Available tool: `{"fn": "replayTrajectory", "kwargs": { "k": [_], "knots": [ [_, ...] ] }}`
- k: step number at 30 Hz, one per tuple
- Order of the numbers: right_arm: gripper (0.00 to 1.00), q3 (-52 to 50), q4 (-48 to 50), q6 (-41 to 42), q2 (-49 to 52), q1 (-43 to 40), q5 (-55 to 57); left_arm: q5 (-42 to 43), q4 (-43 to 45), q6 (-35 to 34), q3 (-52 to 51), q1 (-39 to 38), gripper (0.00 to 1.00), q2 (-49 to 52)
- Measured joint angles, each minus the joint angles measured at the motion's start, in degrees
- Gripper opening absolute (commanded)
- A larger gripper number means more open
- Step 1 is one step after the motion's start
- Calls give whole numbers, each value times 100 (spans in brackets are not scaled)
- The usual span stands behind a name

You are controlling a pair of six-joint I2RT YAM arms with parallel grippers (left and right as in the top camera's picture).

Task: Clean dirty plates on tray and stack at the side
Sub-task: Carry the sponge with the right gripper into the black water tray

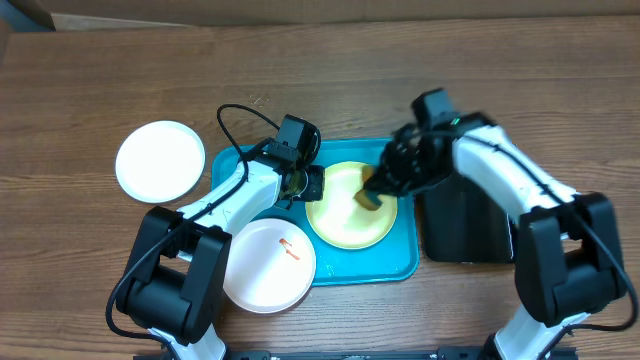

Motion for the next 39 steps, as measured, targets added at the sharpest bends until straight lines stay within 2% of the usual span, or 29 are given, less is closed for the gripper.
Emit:
{"fn": "replayTrajectory", "kwargs": {
  "k": [3, 8, 12, 15, 23, 25, 27, 32, 35, 39],
  "knots": [
    [4, 507, -717, -400, -39, -278, 844, 0, 0, 0, 0, 0, 14, 0],
    [4, 719, -1113, -748, -120, -678, 2500, 0, 0, 0, 0, 0, 15, 0],
    [4, 546, -1056, -879, -122, -730, 3838, 0, 2, 0, 0, 0, 15, 0],
    [4, 140, -660, -1067, -122, -721, 4520, 0, 2, 0, 0, 0, 14, 0],
    [6, -730, 28, -1679, -122, -717, 5021, 0, 2, 0, 0, 0, 14, 0],
    [22, -748, 46, -1803, -122, -717, 5060, 0, 7, 0, 0, 0, 14, 0],
    [33, -745, 72, -1904, -122, -717, 5084, 0, 7, 0, 0, 0, 14, 0],
    [43, -728, 33, -2105, -122, -717, 4962, 0, 15, 0, 0, 0, 15, 0],
    [43, -619, -22, -2164, -122, -717, 4795, 0, 17, 0, 0, 0, 15, 0],
    [39, -402, -127, -2181, -122, -717, 4601, 0, 17, 0, 0, 0, 15, 0]
  ]
}}
